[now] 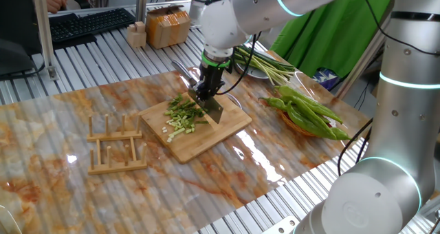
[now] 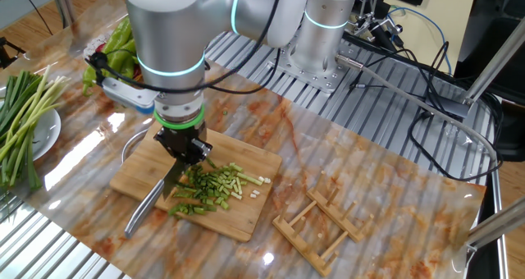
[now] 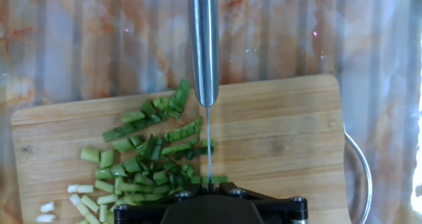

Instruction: Chop the green garlic

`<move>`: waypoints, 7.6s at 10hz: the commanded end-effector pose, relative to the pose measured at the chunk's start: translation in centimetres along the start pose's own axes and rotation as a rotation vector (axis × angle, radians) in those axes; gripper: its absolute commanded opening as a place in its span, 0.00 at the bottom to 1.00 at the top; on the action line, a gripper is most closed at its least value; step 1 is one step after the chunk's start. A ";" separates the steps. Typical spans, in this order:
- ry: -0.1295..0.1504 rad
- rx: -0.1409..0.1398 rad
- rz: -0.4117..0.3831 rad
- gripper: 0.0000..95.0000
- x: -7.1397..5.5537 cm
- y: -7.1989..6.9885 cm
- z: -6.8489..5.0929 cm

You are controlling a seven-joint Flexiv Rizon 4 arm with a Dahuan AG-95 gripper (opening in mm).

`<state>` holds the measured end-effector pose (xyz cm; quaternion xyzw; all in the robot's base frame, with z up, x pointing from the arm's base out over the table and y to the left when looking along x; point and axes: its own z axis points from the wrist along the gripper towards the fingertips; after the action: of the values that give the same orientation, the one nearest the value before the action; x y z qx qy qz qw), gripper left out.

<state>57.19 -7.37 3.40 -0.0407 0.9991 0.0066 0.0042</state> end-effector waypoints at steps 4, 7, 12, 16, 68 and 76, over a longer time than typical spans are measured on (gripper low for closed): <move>-0.035 -0.015 0.016 0.00 -0.1 0.2 1.1; -0.030 -0.010 0.015 0.00 0.9 0.4 0.6; -0.042 -0.009 0.016 0.00 -0.4 0.5 1.2; -0.051 -0.012 0.025 0.00 0.4 0.6 0.9; -0.081 -0.024 0.055 0.00 0.1 0.2 -1.1; -0.022 -0.092 0.143 0.00 0.2 0.1 -3.4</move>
<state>56.78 -7.29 6.10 0.0296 0.9982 0.0505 0.0158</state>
